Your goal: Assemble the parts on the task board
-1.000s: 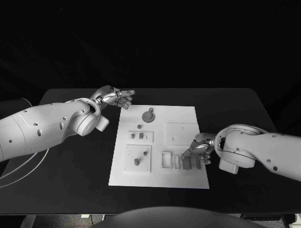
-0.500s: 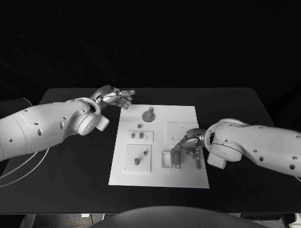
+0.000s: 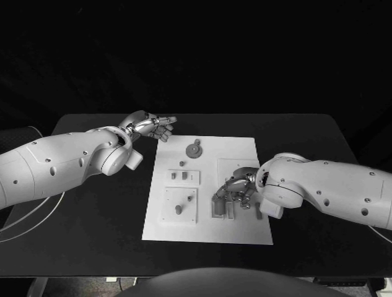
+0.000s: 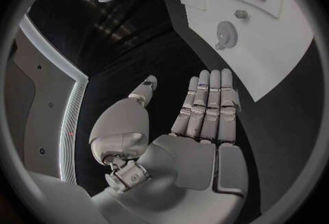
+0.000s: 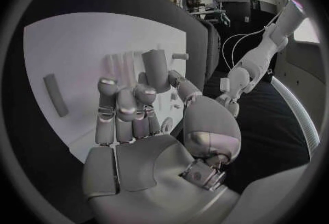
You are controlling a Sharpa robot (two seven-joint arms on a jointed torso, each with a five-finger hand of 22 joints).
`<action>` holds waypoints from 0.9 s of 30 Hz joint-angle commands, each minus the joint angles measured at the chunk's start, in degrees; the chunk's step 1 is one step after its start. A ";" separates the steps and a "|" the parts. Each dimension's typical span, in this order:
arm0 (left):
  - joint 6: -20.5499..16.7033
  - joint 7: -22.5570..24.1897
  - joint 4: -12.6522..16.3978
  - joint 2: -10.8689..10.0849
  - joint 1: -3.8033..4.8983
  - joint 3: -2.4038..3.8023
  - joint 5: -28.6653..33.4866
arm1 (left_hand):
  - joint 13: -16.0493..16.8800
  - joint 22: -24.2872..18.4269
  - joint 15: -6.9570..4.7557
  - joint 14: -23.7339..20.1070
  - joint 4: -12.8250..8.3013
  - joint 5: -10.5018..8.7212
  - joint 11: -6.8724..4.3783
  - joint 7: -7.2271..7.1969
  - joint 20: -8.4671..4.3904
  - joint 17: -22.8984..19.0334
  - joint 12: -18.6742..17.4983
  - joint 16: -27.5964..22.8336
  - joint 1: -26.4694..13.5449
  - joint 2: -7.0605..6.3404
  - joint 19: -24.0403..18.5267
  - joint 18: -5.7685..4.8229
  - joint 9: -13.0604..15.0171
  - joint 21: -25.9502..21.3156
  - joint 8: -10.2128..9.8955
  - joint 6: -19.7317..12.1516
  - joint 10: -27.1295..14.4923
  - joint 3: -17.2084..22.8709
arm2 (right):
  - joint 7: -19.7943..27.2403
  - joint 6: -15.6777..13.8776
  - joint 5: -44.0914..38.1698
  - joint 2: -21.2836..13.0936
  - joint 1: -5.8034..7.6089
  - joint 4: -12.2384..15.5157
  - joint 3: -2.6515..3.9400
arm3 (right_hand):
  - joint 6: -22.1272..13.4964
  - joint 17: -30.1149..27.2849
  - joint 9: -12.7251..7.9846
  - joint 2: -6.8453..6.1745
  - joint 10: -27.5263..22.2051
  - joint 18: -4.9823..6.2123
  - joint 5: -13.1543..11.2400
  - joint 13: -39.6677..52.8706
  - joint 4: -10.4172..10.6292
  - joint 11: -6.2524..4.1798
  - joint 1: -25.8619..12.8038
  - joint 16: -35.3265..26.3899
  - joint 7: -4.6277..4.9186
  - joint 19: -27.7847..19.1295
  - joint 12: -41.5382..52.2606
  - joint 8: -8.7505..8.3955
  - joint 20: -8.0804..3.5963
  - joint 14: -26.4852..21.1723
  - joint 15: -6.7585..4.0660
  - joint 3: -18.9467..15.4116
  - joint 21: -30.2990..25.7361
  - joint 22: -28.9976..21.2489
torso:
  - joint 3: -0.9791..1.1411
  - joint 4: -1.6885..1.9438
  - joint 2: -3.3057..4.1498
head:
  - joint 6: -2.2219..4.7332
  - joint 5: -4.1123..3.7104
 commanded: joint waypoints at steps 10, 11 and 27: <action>0.51 0.18 0.12 0.09 0.04 0.04 -0.26 | 0.07 0.09 0.11 -0.44 -0.18 0.28 -0.16 0.03 0.06 0.08 -0.21 -0.29 0.39 -0.08 -0.35 0.90 0.01 -0.34 -0.16 -0.11 -0.41 0.05 | -0.77 2.24 0.24 0.65 -0.01 -0.47 -0.30 | 0.16 -0.03 0.53 1.44 -0.01 3.00 -0.46 0.09 -0.59 0.10 0.90 -0.09 0.33 -0.01 -0.37 0.06 0.16 -0.04 -0.30 1.02 0.01 0.11 | 0.05 -0.08 0.00 | -0.14 0.20; 0.54 0.19 0.13 0.10 0.04 0.04 -0.26 | 0.08 0.09 0.11 -0.44 -0.18 0.28 -0.16 0.03 0.07 0.09 -0.21 -0.30 0.39 -0.08 -0.35 0.90 0.01 -0.34 -0.16 -0.11 -0.41 0.05 | -0.81 2.39 0.24 0.79 -0.01 -0.65 -0.47 | 0.16 -0.03 0.53 1.44 -0.02 3.00 -0.47 0.10 -0.57 0.10 0.87 -0.09 0.33 -0.02 -0.37 0.05 0.16 -0.05 -0.30 1.03 0.01 0.11 | 0.06 -0.05 0.01 | -0.20 0.25; 0.61 0.06 0.13 0.07 0.04 0.04 -0.27 | 0.10 0.11 0.13 -0.47 -0.25 0.28 -0.15 0.03 0.08 0.12 -0.23 -0.32 0.44 -0.07 -0.39 0.90 0.01 -0.36 -0.15 -0.11 -0.44 0.08 | -1.32 2.28 -0.17 1.15 -0.15 -1.22 -1.16 | 0.09 0.00 0.53 1.21 -0.19 3.00 -0.65 0.20 -0.15 0.16 0.23 -0.06 0.38 -0.14 -0.39 -0.04 0.24 -0.24 -0.31 1.08 -0.01 0.17 | 0.06 -0.06 0.01 | -0.39 0.40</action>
